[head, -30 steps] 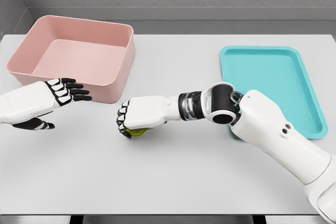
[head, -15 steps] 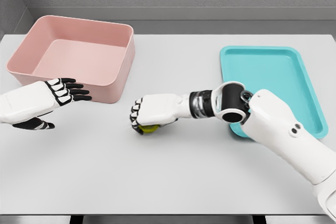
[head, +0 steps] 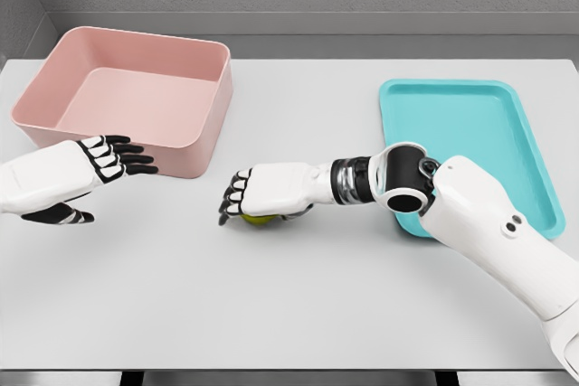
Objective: Put the tennis from the blue tray into the pink basket with both arms
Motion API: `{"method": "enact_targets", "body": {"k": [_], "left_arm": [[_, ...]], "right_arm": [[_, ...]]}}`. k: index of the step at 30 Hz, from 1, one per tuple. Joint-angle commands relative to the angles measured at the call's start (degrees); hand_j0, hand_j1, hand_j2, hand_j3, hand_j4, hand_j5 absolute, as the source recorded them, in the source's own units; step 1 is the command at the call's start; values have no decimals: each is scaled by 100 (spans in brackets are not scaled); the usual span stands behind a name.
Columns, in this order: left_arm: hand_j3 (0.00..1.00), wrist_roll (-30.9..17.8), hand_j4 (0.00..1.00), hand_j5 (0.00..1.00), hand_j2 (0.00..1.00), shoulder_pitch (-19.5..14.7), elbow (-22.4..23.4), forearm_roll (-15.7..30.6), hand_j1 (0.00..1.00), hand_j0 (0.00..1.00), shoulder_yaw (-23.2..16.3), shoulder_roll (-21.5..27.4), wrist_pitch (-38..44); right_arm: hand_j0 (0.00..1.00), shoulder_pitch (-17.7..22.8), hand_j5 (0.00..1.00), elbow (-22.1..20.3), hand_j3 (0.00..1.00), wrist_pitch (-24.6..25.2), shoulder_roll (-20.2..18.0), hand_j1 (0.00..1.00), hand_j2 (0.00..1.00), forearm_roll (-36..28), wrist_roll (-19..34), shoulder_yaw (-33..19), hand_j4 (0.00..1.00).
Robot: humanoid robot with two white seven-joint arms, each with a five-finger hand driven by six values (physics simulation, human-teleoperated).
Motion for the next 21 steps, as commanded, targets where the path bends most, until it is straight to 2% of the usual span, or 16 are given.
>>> {"method": "enact_targets", "body": {"k": [1,4,6,8,10,11,14,18,19,21], "left_arm": [[100,3,100,100,100,0,0,38,100,100,0,9,4],[100,3,100,100,100,-9,-9,38,100,100,0,9,4],[100,3,100,100,100,-9,-9,47,100,100,0,9,4],[100,3,100,100,100,-9,-9,47,100,100,0,44,4],[100,3,100,100,100,-9,0,38,100,100,0,26,4],[100,3,100,100,100,-17,0,38,100,100,0,18,4],[100,3,100,100,100,-17,0,-120,100,100,0,-35,4],[100,3,100,100,100,-35,0,-419,100,100,0,-202,4],[100,3,100,100,100,-44,-9,-489,100,100,0,-237,4],[100,3,100,100,100,-44,-9,-726,100,100,0,-439,4]], "right_arm": [[99,0,99,-22,99,15,-14,99,99,-40,5,-102,99],[100,9,100,-153,100,15,-49,100,100,-101,-30,-761,100],[100,35,100,-487,100,15,-58,100,100,-119,-30,-1165,100],[100,132,100,-777,100,15,-304,100,100,-136,-30,-1534,100],[100,369,100,-1138,100,15,-567,100,100,-180,-30,-2281,100],[100,518,100,-1155,100,15,-664,100,100,-294,-30,-2729,100],[100,1151,100,-1155,100,15,-981,100,100,-988,-30,-4408,100],[100,2469,100,-1147,100,15,-1262,100,100,-2149,-21,-6122,100],[100,2838,100,-1147,100,15,-1280,100,100,-2254,-21,-6447,100],[100,3252,100,-1094,100,15,-1280,100,100,-2255,-21,-6702,100]]}}
